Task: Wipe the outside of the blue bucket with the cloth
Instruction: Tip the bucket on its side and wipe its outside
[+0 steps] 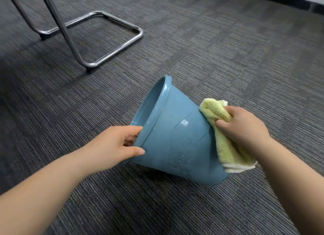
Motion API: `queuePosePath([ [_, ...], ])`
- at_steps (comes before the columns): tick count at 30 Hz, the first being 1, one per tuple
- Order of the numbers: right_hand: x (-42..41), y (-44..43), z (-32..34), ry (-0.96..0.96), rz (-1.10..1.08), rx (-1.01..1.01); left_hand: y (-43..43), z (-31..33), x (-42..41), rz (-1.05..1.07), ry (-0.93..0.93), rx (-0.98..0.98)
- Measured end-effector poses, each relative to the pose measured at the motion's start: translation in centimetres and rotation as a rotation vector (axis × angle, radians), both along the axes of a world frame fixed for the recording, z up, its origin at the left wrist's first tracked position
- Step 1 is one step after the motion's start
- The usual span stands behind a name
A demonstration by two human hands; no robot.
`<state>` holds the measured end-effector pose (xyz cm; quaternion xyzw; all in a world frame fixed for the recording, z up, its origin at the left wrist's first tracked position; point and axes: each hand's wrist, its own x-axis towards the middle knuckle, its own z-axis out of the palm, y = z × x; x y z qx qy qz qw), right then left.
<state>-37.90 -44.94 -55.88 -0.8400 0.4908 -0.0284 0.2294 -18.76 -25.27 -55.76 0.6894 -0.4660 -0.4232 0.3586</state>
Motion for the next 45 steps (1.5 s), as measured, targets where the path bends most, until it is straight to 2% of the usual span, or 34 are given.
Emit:
queuePosePath([
  [3, 1.6, 1.8, 1.4, -0.09, 0.162, -0.088, -0.4, 0.1, 0.2, 0.015, 0.007, 0.006],
  [9, 3.2, 5.0, 3.1, -0.072, 0.486, -0.36, -0.6, 0.1, 0.1, -0.001, 0.021, 0.008],
  [15, 3.2, 7.7, 2.4, -0.036, 0.726, -0.388, -0.5, -0.2, 0.7, 0.023, 0.023, 0.013],
  [22, 2.6, 4.6, 1.6, 0.005, 0.454, -0.43, -1.0, -0.4, 0.8, 0.021, 0.085, 0.004],
  [29, 2.7, 7.4, 0.2, -0.072, 0.684, -0.445, -0.9, -0.6, 1.6, 0.043, 0.104, 0.005],
  [35, 1.7, 4.2, -0.7, 0.02, 0.34, -0.381, -0.6, -1.0, 1.8, 0.1, 0.107, 0.027],
  [37, 2.1, 5.0, -0.8, -0.015, 0.384, -0.388, -0.7, -1.0, 1.9, 0.103, 0.074, 0.035],
  [39, 2.7, 6.6, -1.1, -0.073, 0.534, -0.349, -0.9, -0.9, 2.1, 0.109, 0.045, 0.036],
  [41, 3.1, 7.7, -0.8, -0.037, 0.626, -0.363, -0.9, -0.8, 2.1, 0.111, 0.041, 0.032],
  [43, 2.9, 7.5, -1.0, -0.039, 0.619, -0.355, -0.7, -0.8, 2.0, 0.119, 0.048, 0.036],
  [45, 2.4, 6.5, -1.2, -0.039, 0.515, -0.31, -0.5, -0.9, 2.0, 0.145, 0.057, 0.048],
])
